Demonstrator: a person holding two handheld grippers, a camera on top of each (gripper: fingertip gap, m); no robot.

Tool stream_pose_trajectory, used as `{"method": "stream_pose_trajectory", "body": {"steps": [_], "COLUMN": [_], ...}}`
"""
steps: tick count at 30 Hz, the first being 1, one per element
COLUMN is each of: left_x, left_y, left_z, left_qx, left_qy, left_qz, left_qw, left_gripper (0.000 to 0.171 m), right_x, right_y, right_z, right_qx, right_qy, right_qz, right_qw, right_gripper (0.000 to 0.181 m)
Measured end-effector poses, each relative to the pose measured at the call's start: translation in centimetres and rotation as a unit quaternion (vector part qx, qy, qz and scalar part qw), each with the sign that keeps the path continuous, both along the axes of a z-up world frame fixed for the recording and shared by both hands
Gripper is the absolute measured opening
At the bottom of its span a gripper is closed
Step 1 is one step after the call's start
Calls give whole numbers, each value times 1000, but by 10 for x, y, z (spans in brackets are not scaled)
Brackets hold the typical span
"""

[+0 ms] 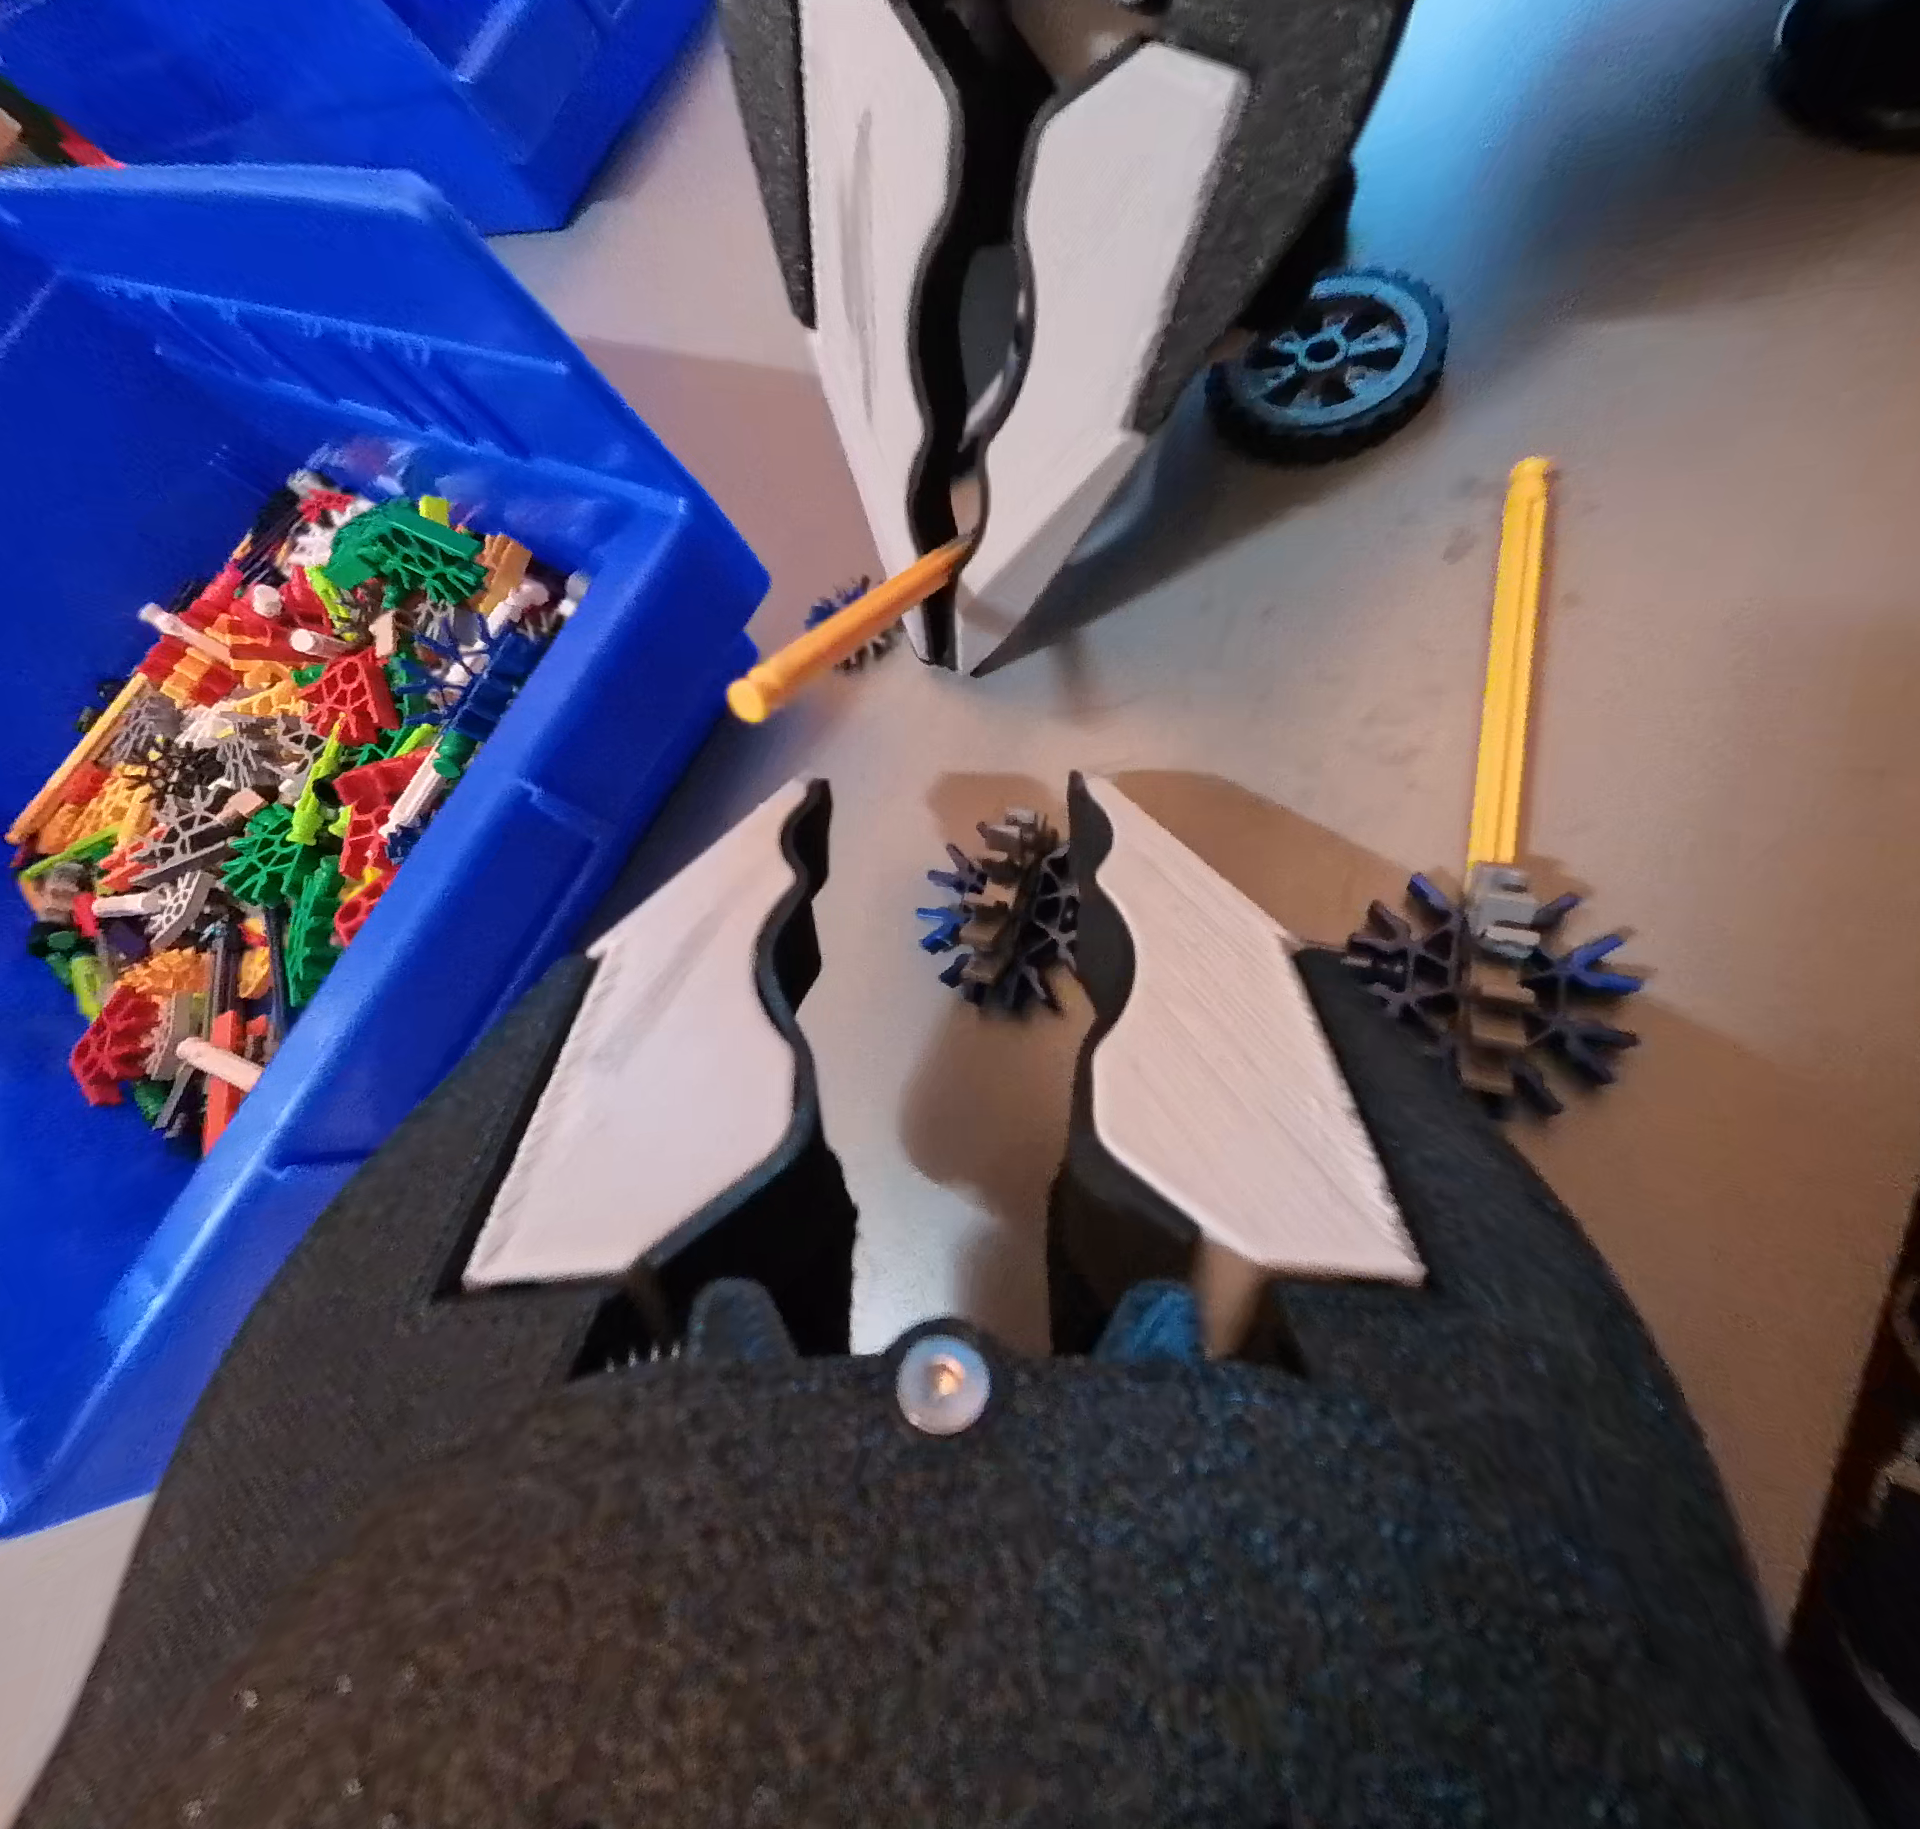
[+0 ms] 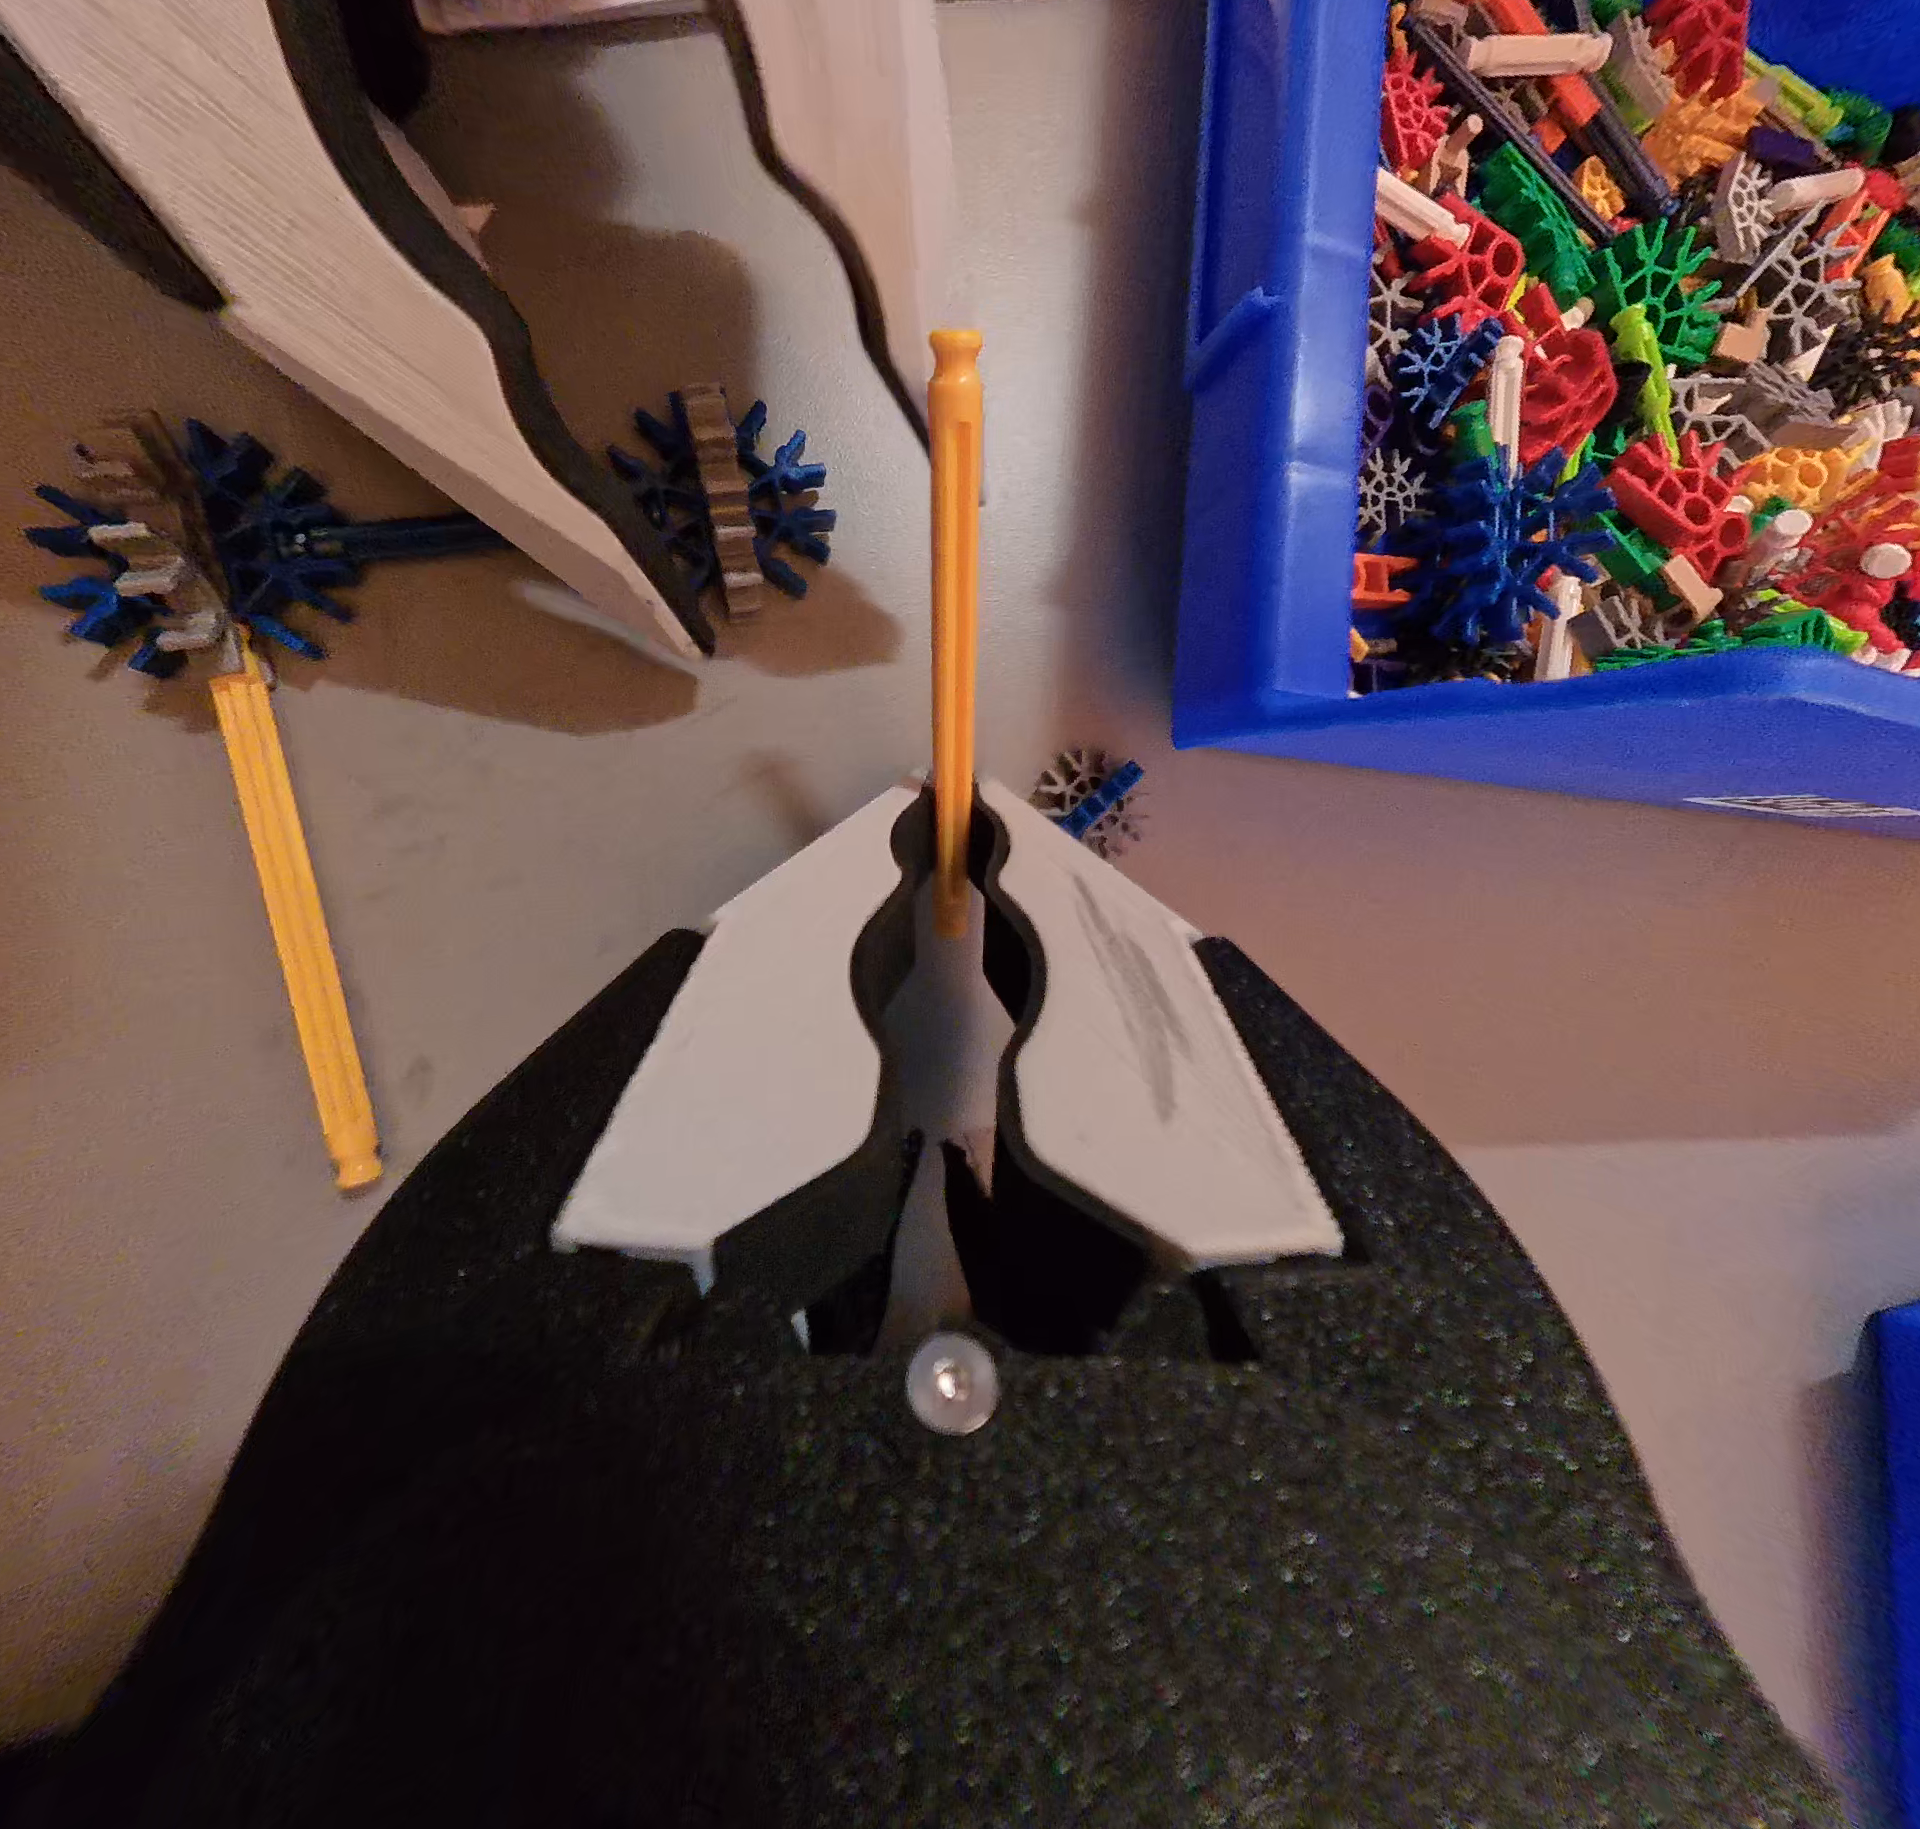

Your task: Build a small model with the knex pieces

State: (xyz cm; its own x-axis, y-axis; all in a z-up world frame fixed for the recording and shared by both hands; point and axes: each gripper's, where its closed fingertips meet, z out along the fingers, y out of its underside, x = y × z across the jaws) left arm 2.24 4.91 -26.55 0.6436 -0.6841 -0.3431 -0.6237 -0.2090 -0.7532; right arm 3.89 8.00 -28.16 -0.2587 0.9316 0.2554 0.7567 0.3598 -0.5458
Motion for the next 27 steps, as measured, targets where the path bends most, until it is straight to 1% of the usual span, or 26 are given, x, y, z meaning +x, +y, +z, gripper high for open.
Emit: {"method": "stream_pose_trajectory", "body": {"steps": [4,6,9,15,19,24,27], "left_x": [0,-1,-1,5,5,6,7], "left_y": [-1,-2,-3,-9,-9,-9,-10], "left_z": [11,15,19,11,8,-2,-4], "left_qx": [-18,-29,-39,-73,-76,-78,-77], "left_qy": [-63,-92,-116,-104,-95,-54,-41], "left_qz": [-7,-12,-17,-47,-43,-42,-43], "left_qw": [998,995,992,991,992,995,995], "left_gripper": [51,52,52,54,53,50,49], "right_x": [5,7,11,20,25,27,28], "right_y": [-1,-1,-4,-9,-11,-17,-18], "right_z": [0,0,0,0,0,0,0], "right_qx": [10,15,16,14,12,5,1], "right_qy": [-15,-23,-34,-58,-70,-77,-79], "right_qz": [3,2,5,9,6,11,10], "right_qw": [1000,1000,999,998,997,997,997], "right_gripper": [3,3,3,4,4,4,6]}}
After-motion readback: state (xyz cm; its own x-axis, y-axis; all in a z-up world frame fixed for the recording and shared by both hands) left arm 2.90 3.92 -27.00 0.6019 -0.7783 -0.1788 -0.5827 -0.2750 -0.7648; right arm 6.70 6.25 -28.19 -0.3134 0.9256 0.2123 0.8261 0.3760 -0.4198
